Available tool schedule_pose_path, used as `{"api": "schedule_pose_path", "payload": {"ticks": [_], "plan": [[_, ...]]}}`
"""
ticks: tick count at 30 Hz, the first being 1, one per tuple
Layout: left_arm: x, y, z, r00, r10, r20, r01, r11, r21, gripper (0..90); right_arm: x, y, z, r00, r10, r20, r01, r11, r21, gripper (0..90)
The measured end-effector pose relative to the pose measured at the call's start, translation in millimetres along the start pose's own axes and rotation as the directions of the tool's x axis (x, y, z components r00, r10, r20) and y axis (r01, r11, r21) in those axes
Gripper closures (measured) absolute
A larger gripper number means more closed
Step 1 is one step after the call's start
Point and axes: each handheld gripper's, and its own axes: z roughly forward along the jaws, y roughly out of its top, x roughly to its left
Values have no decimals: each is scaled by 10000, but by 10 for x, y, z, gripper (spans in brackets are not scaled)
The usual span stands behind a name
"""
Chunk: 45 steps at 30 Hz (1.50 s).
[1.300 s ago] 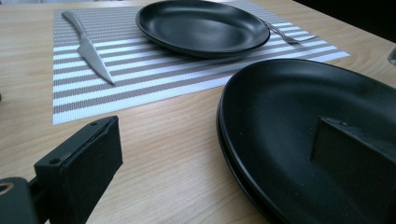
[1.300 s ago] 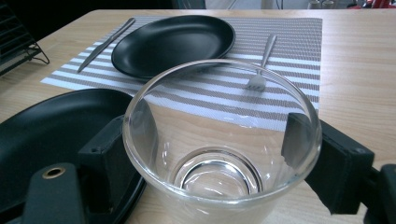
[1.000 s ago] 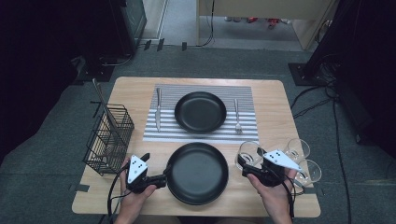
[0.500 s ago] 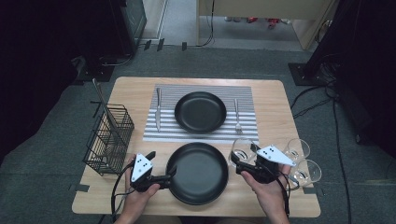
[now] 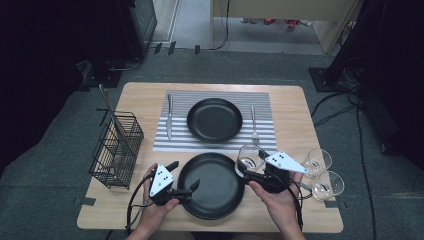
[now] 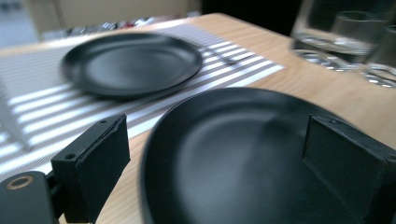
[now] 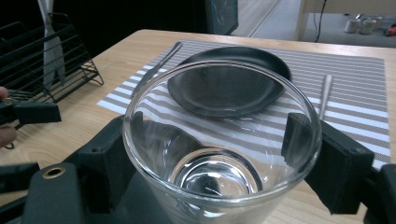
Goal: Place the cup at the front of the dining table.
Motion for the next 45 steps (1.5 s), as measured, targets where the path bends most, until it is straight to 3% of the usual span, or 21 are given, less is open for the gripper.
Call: {"api": "schedule_pose_path", "payload": {"ticks": [15,18,20,25,28,45], "plan": [[-79,15,70,9984,87,561,-66,9992,-390,76,249,121,83,9965,-203,-810,209,9998,65,190],[-73,29,77,9941,-70,1084,125,9986,-505,80,330,137,118,9944,-314,-1006,330,9994,142,190],[-88,34,89,9966,-43,825,82,9989,-471,150,373,145,136,9931,-348,-1122,366,9992,143,190],[-92,33,104,9967,-79,810,111,9992,-391,146,450,167,174,9899,-433,-1352,451,9989,100,190],[-87,40,83,9933,-194,1143,252,9984,-498,137,526,180,218,9867,-526,-1539,563,9982,198,190],[-168,61,90,9964,147,831,-95,9980,-630,133,798,192,346,9722,-766,-2214,867,9956,363,190]]}}
